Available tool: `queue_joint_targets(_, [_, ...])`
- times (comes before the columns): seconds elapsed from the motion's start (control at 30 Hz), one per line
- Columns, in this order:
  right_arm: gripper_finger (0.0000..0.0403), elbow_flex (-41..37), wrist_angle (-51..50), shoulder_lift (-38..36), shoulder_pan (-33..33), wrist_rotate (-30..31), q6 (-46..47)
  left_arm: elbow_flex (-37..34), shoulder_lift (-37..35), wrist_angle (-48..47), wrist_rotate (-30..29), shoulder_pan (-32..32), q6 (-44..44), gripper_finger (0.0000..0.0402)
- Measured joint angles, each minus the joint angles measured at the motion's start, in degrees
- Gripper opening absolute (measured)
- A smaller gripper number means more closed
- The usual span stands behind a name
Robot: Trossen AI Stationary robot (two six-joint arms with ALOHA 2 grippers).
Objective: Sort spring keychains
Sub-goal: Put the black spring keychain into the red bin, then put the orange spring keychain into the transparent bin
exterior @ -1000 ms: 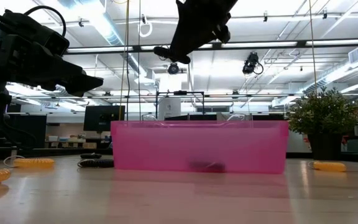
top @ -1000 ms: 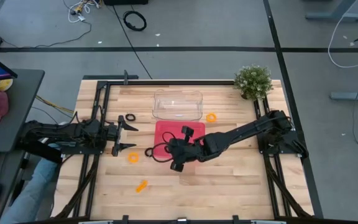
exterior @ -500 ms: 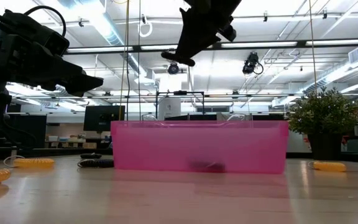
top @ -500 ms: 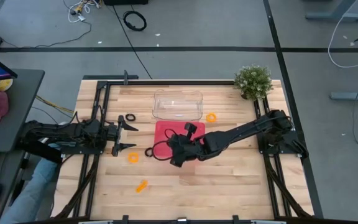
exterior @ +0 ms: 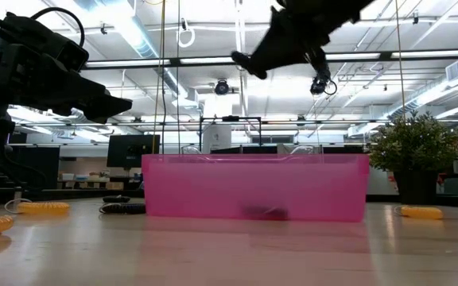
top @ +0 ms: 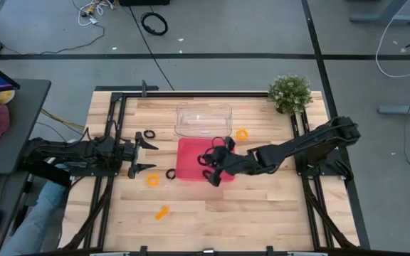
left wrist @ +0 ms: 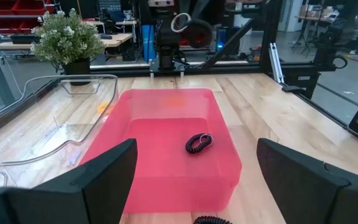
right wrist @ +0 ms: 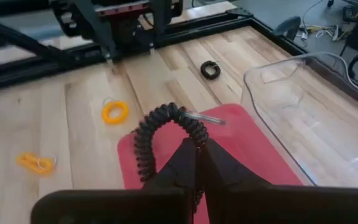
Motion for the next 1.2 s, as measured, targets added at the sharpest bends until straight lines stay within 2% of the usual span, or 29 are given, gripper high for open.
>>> queue_joint_targets(0.2, [0.0011, -5.8, 1.7, -3.3, -0.4, -0.2, 1.4, 0.0, 0.0, -0.1, 0.0, 0.0, 0.0, 0.0337])
queue_joint_targets(0.33, [0.0029, -6.9, 1.8, -3.4, -0.5, -0.2, 1.1, 0.0, 0.0, 0.0, 0.0, 0.0, 0.0, 0.0337])
queue_joint_targets(0.47, [0.0072, -7.0, 1.9, -3.4, -0.5, -0.2, 0.9, 0.0, 0.0, 0.0, 0.0, 0.0, 0.0, 0.0337])
queue_joint_targets(0.7, [0.0172, -7.0, 1.9, -3.4, -0.6, -0.2, 0.3, 0.0, 0.0, 0.0, 0.0, 0.0, 0.0, 0.0337])
queue_joint_targets(0.87, [0.0217, -7.0, 0.3, -3.4, -0.5, -1.4, -0.4, 0.0, 0.0, 0.0, 0.0, 0.0, 0.0, 0.0337])
queue_joint_targets(1.03, [0.0233, -7.0, -2.9, -3.4, -0.4, -3.4, -0.4, 0.0, 0.0, 0.0, 0.0, 0.0, 0.0, 0.0337])
queue_joint_targets(1.2, [0.0227, -7.1, -6.0, -3.9, -0.4, -5.5, 0.7, 0.0, 0.0, 0.0, 0.0, 0.0, 0.0, 0.0337])
